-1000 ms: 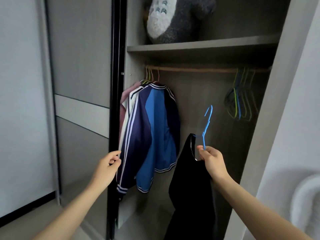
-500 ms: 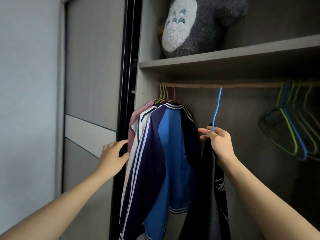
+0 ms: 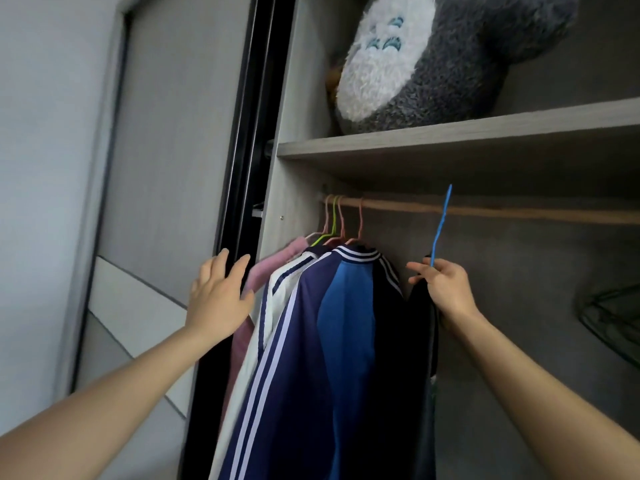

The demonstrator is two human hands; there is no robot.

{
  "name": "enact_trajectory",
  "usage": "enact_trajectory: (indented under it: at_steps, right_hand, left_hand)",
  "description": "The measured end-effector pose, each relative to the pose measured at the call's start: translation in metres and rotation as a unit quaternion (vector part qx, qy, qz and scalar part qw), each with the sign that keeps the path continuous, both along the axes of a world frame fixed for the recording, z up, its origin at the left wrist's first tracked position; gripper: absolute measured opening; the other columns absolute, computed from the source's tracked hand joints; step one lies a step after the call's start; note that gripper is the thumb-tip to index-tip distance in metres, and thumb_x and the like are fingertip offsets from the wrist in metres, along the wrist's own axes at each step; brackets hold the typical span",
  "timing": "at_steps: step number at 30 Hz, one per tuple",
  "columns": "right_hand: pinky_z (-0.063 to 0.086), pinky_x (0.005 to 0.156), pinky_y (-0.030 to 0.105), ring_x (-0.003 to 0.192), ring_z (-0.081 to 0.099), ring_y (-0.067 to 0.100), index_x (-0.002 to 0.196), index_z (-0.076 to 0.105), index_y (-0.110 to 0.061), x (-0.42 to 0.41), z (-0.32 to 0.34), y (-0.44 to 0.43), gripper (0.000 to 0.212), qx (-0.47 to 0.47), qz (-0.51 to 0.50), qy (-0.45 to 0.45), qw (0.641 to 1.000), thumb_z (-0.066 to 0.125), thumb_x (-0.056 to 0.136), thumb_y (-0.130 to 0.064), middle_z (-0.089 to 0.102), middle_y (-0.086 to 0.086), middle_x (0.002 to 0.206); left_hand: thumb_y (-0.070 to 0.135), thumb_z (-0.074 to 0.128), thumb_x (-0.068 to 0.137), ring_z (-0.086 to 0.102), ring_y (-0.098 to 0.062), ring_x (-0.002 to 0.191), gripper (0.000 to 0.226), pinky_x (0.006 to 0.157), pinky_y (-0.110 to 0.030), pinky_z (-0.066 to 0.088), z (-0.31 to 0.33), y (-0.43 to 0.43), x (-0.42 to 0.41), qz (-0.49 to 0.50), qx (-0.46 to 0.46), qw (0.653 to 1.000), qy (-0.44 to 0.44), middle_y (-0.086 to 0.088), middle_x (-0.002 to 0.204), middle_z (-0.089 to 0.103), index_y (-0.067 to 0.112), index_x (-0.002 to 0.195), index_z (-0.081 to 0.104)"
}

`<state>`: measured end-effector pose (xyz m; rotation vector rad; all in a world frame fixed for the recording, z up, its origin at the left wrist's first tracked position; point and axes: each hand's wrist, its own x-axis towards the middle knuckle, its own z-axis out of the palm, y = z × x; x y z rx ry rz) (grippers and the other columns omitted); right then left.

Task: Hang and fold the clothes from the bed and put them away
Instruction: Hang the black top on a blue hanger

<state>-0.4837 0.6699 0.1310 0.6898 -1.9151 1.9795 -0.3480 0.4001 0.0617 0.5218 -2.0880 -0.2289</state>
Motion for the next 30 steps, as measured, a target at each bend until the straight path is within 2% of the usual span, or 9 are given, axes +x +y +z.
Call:
enact_trajectory:
  at_steps: [5,8,12,14,18,20,26,28,30]
  right_hand:
    - [0.037,0.039,0.007,0.042,0.053,0.005,0.11,0.057,0.007,-0.019,0.007,-0.029,0.02,0.006,-0.027,-0.004,1.0,0.052,0.092,0.0,0.055,0.002,0.046]
    - [0.037,0.037,0.009,0.032,0.048,-0.002,0.106,0.055,0.002,-0.033,0.015,-0.051,0.016,0.008,-0.038,-0.014,0.999,0.056,0.09,0.002,0.054,0.006,0.052]
    - [0.036,0.035,0.009,0.036,0.051,0.004,0.093,0.061,0.003,-0.056,0.035,-0.071,0.006,0.051,-0.077,-0.015,0.996,0.056,0.089,0.003,0.055,-0.002,0.039]
    - [0.035,0.035,0.011,0.032,0.049,0.002,0.076,0.061,0.003,-0.069,0.044,-0.083,0.016,0.085,-0.103,-0.012,0.991,0.053,0.09,0.004,0.053,-0.004,0.035]
    - [0.044,0.051,0.024,0.052,0.053,0.021,0.068,0.06,0.005,-0.094,0.056,-0.12,0.022,0.142,-0.109,-0.006,0.984,0.051,0.088,0.007,0.057,0.013,0.058]
    - [0.046,0.045,0.022,0.055,0.051,0.023,0.066,0.058,0.006,-0.105,0.059,-0.132,0.026,0.128,-0.112,-0.014,0.985,0.045,0.088,0.011,0.057,0.015,0.063]
    - [0.043,0.039,0.02,0.037,0.054,0.017,0.064,0.056,0.002,-0.136,0.029,-0.159,0.029,0.129,-0.115,-0.059,0.983,0.044,0.09,0.009,0.054,0.001,0.036]
    - [0.037,0.037,0.019,0.039,0.05,0.018,0.065,0.054,-0.001,-0.14,0.026,-0.166,0.028,0.146,-0.14,-0.049,0.978,0.046,0.091,0.004,0.053,0.007,0.043]
    - [0.035,0.048,0.026,0.055,0.047,0.023,0.075,0.055,-0.001,-0.14,0.028,-0.172,0.023,0.205,-0.176,-0.024,0.963,0.046,0.095,-0.007,0.051,0.016,0.066]
  left_hand:
    - [0.025,0.051,0.091,-0.002,-0.026,0.143,0.061,0.112,-0.045,0.013,0.013,-0.024,-0.036,-0.006,-0.048,0.999,0.023,-0.011,0.158,0.007,0.023,0.147,0.027]
    - [0.021,0.054,0.089,0.0,-0.031,0.143,0.061,0.11,-0.05,0.014,0.024,-0.046,-0.057,0.002,-0.07,0.997,0.032,-0.018,0.157,0.008,0.02,0.145,0.033]
    - [0.006,0.078,0.067,0.032,-0.054,0.129,0.063,0.096,-0.064,0.033,0.031,-0.073,-0.075,-0.001,-0.135,0.989,0.055,-0.035,0.141,0.035,0.005,0.127,0.058]
    - [0.007,0.085,0.056,0.04,-0.057,0.123,0.069,0.089,-0.067,0.039,0.024,-0.091,-0.08,0.009,-0.163,0.985,0.052,-0.035,0.138,0.04,0.004,0.121,0.063]
    - [0.019,0.091,0.051,0.043,-0.057,0.119,0.076,0.085,-0.07,0.039,0.008,-0.119,-0.093,0.01,-0.218,0.974,0.054,-0.028,0.14,0.041,0.01,0.122,0.064]
    - [0.021,0.09,0.053,0.043,-0.057,0.12,0.075,0.086,-0.07,0.038,0.007,-0.12,-0.098,0.008,-0.228,0.97,0.081,-0.028,0.14,0.042,0.011,0.122,0.064]
    - [0.018,0.085,0.055,0.036,-0.052,0.126,0.073,0.09,-0.064,0.041,-0.002,-0.132,-0.115,-0.008,-0.258,0.954,0.153,-0.024,0.142,0.04,0.012,0.124,0.062]
    - [0.018,0.082,0.057,0.03,-0.049,0.127,0.073,0.092,-0.063,0.041,-0.003,-0.133,-0.118,-0.01,-0.262,0.95,0.171,-0.022,0.145,0.034,0.013,0.126,0.06]
    - [0.02,0.08,0.06,0.029,-0.049,0.128,0.072,0.093,-0.062,0.04,-0.004,-0.133,-0.118,-0.011,-0.265,0.947,0.179,-0.02,0.146,0.031,0.013,0.128,0.058]
